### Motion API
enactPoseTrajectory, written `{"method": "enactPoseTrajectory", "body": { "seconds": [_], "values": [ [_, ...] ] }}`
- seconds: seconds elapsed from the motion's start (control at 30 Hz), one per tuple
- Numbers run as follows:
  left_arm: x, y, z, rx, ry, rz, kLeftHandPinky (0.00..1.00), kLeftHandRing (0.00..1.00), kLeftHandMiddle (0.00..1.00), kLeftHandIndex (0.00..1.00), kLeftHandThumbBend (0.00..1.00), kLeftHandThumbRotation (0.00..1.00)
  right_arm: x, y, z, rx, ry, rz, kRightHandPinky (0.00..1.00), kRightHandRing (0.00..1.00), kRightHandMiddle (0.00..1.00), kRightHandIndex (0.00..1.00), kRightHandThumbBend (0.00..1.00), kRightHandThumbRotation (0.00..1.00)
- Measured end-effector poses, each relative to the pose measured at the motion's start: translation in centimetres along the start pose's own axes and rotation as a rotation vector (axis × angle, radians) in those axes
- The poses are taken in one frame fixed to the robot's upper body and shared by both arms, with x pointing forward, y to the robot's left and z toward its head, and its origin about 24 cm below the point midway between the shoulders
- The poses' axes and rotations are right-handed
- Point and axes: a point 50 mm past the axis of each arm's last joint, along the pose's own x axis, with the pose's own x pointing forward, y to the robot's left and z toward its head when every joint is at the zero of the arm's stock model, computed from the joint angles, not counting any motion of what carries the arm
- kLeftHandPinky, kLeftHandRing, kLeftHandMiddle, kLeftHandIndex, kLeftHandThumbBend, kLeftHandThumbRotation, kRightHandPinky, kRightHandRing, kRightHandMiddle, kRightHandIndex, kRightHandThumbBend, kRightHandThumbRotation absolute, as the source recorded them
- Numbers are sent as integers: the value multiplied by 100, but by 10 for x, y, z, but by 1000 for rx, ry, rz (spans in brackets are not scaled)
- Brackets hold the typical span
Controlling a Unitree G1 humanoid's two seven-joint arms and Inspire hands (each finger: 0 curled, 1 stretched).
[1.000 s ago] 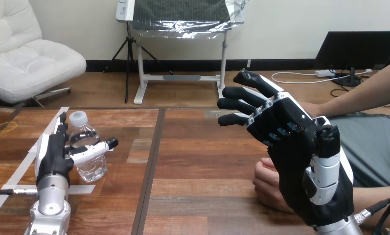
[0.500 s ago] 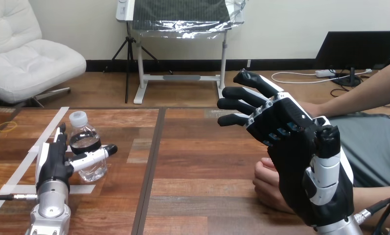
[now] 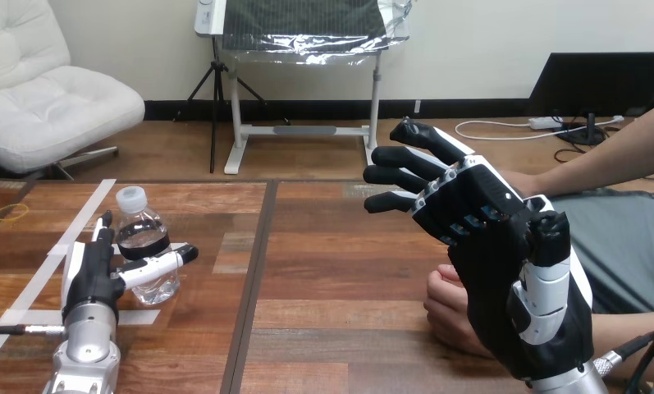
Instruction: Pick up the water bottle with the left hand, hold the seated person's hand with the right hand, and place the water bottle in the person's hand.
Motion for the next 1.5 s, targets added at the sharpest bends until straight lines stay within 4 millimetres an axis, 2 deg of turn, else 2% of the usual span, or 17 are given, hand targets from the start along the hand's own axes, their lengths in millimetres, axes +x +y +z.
{"method": "enactPoseTrajectory", "body": {
  "seconds": [0.37,0.6,0.9,1.5],
  "values": [
    [3,-1,6,-3,6,-2,88,95,96,97,89,23,0,0,0,0,0,0,68,78,80,84,66,100],
    [5,-2,10,-6,4,-2,89,95,96,97,87,20,0,0,0,0,0,0,68,78,80,84,66,100],
    [6,-2,14,-8,0,-3,89,95,96,97,90,23,0,0,0,0,0,0,68,78,80,84,66,100],
    [8,-4,17,-8,7,-4,86,93,95,96,89,23,0,0,0,0,0,0,68,78,80,84,66,100]
  ]
}}
